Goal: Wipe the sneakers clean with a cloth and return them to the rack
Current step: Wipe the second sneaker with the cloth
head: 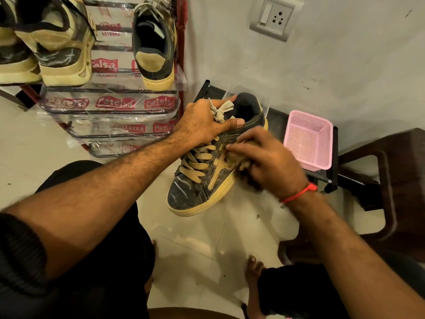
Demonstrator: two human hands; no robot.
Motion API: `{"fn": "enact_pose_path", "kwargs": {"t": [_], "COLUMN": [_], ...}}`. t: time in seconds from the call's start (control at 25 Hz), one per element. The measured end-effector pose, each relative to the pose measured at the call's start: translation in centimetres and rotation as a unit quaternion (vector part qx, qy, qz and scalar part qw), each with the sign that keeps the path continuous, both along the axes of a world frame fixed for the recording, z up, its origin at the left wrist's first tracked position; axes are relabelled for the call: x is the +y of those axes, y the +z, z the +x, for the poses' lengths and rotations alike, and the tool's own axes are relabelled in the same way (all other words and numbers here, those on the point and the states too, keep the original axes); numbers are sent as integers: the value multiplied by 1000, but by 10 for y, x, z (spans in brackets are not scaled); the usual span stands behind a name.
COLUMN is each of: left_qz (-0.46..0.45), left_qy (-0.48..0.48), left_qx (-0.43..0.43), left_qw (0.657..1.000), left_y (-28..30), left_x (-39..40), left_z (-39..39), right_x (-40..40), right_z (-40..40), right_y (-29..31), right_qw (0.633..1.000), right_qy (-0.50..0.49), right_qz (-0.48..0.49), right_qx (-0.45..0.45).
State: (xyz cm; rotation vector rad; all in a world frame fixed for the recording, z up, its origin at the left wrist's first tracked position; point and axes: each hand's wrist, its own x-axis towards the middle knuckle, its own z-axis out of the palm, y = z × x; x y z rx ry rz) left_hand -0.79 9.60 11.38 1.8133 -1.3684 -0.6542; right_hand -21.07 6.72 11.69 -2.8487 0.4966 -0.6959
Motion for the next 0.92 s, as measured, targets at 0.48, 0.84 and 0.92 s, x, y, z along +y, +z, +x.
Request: {"fn": "enact_pose_path", "kwargs": {"t": [0.48,0.84,0.92], "left_qz": [3,11,7], "left_qy": [7,-7,-1], "left_qx": [3,4,5], "left_qw": [1000,1000,1000], "left_y": [-2,-5,-6], "left_x": [-5,-6,-7], "left_z": [4,3,3], "right_x": [-13,-22,-23], "right_z": [-12,-17,-23], "right_y": [2,4,3], "right_qw": [998,998,994], "right_qy": [-61,-50,-98], "right_qz": [-3,24,28], "right_qx": [-16,-11,-42]}}
